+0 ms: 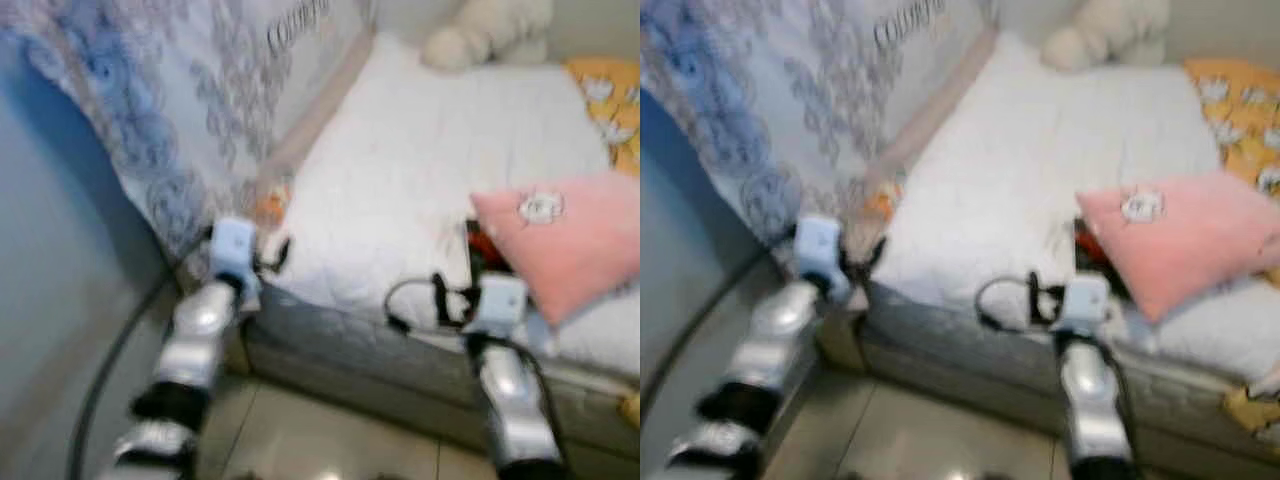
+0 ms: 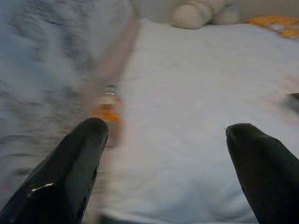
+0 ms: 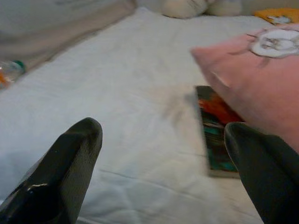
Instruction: Clean up the room
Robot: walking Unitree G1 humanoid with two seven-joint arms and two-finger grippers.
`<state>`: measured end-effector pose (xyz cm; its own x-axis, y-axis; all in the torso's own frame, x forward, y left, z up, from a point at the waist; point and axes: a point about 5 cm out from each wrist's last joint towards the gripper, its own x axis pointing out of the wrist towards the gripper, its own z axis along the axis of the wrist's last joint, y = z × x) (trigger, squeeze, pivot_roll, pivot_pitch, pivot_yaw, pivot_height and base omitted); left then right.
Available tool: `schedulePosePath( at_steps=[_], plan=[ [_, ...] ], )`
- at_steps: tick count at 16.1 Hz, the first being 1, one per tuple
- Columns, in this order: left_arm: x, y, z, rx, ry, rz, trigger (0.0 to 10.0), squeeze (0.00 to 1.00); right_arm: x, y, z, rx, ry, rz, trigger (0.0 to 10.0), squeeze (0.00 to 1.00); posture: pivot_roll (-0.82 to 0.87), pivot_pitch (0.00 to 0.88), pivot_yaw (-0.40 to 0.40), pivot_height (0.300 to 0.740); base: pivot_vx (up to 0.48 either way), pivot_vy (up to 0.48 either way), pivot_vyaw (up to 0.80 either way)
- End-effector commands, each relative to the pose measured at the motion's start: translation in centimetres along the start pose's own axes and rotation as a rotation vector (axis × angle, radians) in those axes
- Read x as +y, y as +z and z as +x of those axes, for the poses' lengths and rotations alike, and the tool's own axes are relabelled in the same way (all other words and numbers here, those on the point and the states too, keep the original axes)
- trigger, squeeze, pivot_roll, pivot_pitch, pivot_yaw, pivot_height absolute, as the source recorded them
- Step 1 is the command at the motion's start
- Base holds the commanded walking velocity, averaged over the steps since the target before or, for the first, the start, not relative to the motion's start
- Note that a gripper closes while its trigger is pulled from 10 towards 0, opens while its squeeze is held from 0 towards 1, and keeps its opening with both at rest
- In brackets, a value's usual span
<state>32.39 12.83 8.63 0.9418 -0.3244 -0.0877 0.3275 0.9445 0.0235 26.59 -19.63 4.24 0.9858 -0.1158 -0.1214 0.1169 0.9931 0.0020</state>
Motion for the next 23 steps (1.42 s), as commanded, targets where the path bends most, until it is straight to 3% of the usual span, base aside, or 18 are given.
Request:
schedulePosePath(
  at_steps=[1, 3, 4, 7, 9, 11, 15, 23],
  plan=[
    [0.3, 0.1, -0.1, -0.008, 0.002, 0.002, 10.0, 0.00, 0.0, 0.1, 0.0, -0.009, -0.007, 0.001, 10.0, 0.00, 0.11, 0.000, -0.035, 0.740, 0.000, 0.000, 0.00],
    [0.3, -0.1, -0.7, -0.020, 0.029, -0.004, 10.0, 0.00, -0.6, 0.2, -0.8, -0.027, -0.056, 0.061, 10.0, 0.00, 0.10, 0.000, -0.036, 0.740, 0.000, 0.000, 0.00],
    [0.3, -0.4, -1.9, -0.033, 0.034, -0.017, 10.0, 0.00, -1.2, 0.0, -1.9, -0.030, -0.079, 0.072, 10.0, 0.00, 0.09, 0.000, -0.033, 0.740, 0.000, 0.000, 0.00],
    [-0.8, -1.0, -4.3, -0.047, -0.013, -0.067, 10.0, 0.00, -2.6, -0.8, -4.8, -0.025, -0.077, 0.026, 10.0, 0.00, 0.10, 0.000, -0.036, 0.740, 0.000, 0.000, 0.00],
    [-1.2, -0.3, -3.9, -0.086, -0.043, -0.058, 10.0, 0.00, -3.1, -0.5, -5.2, -0.050, -0.052, 0.034, 10.0, 0.00, 0.10, 0.000, -0.041, 0.740, 0.000, 0.000, 0.00],
    [-0.9, 0.3, -2.5, -0.083, -0.037, -0.057, 10.0, 0.00, -2.9, -0.3, -3.9, -0.044, -0.098, 0.066, 10.0, 0.00, 0.09, 0.000, -0.038, 0.740, 0.469, 0.000, 0.00],
    [-0.7, 1.0, -2.0, -0.089, -0.053, -0.049, 10.0, 0.00, -1.2, -0.2, -3.2, -0.041, -0.049, 0.076, 10.0, 0.00, 0.09, 0.000, -0.024, 0.740, 0.476, 0.000, 0.00],
    [-0.3, 0.9, -1.3, -0.072, -0.047, -0.018, 10.0, 0.00, -0.9, -0.4, -2.9, -0.033, -0.037, 0.062, 10.0, 0.00, 0.08, 0.000, -0.019, 0.740, 0.480, 0.000, 0.00]
  ],
)
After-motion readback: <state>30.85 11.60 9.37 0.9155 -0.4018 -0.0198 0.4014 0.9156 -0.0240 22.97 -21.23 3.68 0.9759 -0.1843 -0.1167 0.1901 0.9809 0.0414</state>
